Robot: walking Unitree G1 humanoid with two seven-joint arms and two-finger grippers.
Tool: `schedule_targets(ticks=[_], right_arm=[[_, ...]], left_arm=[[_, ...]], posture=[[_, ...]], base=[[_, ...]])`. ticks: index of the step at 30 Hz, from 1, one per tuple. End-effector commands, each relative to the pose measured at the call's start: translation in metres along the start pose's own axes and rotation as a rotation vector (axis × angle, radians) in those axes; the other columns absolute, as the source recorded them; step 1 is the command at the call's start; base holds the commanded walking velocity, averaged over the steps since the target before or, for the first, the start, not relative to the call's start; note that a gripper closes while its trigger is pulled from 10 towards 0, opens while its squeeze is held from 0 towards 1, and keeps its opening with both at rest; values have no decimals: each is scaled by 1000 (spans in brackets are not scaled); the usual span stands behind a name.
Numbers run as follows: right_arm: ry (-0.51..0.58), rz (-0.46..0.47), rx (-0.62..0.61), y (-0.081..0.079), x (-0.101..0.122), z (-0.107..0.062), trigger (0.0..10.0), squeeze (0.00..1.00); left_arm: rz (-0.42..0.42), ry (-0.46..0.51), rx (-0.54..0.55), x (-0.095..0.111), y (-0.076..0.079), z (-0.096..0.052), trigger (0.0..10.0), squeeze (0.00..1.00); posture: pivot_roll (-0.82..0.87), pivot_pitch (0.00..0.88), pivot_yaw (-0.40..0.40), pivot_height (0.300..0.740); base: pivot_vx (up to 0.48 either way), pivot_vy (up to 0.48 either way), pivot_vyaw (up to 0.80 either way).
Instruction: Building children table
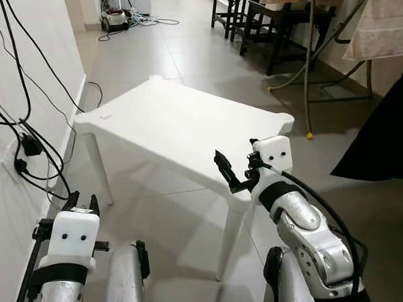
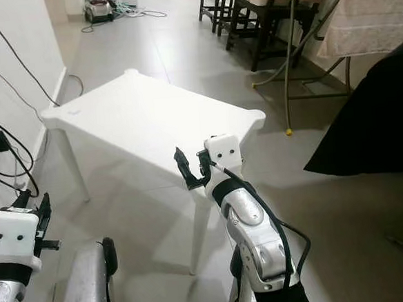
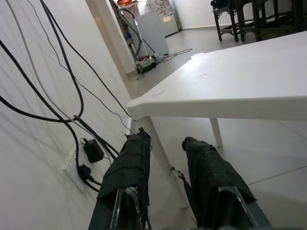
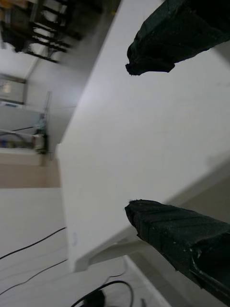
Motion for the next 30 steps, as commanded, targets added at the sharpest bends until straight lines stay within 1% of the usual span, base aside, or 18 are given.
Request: schedule_targets(ticks=[1, 2, 3, 6, 7, 9, 10, 11, 12, 13, 14, 15, 18, 19, 20, 23, 28, 30], right_arm=[[-61, 30, -10, 1, -8, -6, 10000, 0], [-98, 22, -8, 2, -14, -10, 10000, 0], [-98, 22, -8, 2, -14, -10, 10000, 0], [-213, 27, -25, 11, -30, -27, 10000, 0], [-213, 27, -25, 11, -30, -27, 10000, 0], [-275, 34, -43, 18, -39, -42, 10000, 0], [-311, 55, -65, 21, -42, -50, 10000, 0], [-311, 55, -65, 21, -42, -50, 10000, 0], [-347, 78, -85, 24, -45, -59, 10000, 0], [-347, 78, -85, 24, -45, -59, 10000, 0], [-407, 97, -124, 27, -49, -69, 10000, 0], [-407, 97, -124, 27, -49, -69, 10000, 0], [-417, 98, -142, 28, -47, -67, 10000, 0], [-417, 98, -142, 28, -47, -67, 10000, 0], [-413, 98, -136, 27, -45, -66, 10000, 0], [-408, 94, -111, 23, -42, -65, 10000, 0], [-406, 79, -80, 21, -40, -64, 10000, 0], [-404, 64, -48, 20, -39, -62, 10000, 0]], left_arm=[[31, -8, 8, -1, -2, -1, 10000, 0], [39, -8, 13, -2, -2, -1, 10000, 0], [39, -8, 13, -2, -2, -1, 10000, 0], [62, -7, 21, -4, -3, -1, 10000, 0], [62, -7, 21, -4, -3, -1, 10000, 0], [73, -8, 25, -6, -4, -1, 10000, 0], [81, -3, 22, -7, -3, 1, 10000, 0], [81, -3, 22, -7, -3, 1, 10000, 0], [84, 5, 13, -9, -2, 4, 10000, 0], [84, 5, 13, -9, -2, 4, 10000, 0], [92, 29, -11, -12, 2, 14, 10000, 0], [92, 29, -11, -12, 2, 14, 10000, 0], [90, 47, -34, -15, 8, 27, 10000, 0], [90, 47, -34, -15, 8, 27, 10000, 0], [98, 57, -43, -14, 9, 31, 10000, 0], [93, 71, -36, -12, 9, 36, 10000, 0], [89, 65, -37, -15, 9, 34, 10000, 0], [87, 46, -43, -21, 13, 28, 10000, 0]], posture=[[83, 0, -100, 435], [82, 0, -100, 440], [82, 0, -100, 440], [69, 0, -106, 455], [69, 0, -106, 455], [51, 0, -101, 465], [25, 0, -99, 470], [25, 0, -99, 470], [10, 0, -93, 475], [10, 0, -93, 475], [-13, 0, -79, 485], [-13, 0, -79, 485], [-26, 0, -63, 500], [-26, 0, -63, 500], [-26, 0, -62, 505], [-27, 0, -64, 515], [-29, 0, -66, 525], [-15, 0, -86, 535]], base=[[0, 0, 0], [0, 0, 0], [0, 0, 0], [0, 0, 0], [0, 0, 0], [0, 0, 0], [0, 0, 0], [0, 0, 0], [0, 0, 0], [0, 0, 0], [0, 0, 0], [0, 0, 0], [0, 0, 0], [0, 0, 0], [0, 0, 0], [0, 0, 0], [0, 0, 0], [0, 0, 0]])
Point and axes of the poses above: a point about 5 cm out from each wrist's last joint towards the gripper, its own z axis pointing out of the wrist towards the gripper, its own x axis along the axis of the wrist's last joint, y = z × x, the point moved 1 cm from there along z, pointing out of the wrist towards the gripper, and after that the axes turned 14 degrees about -z, right-handed, at the moved point
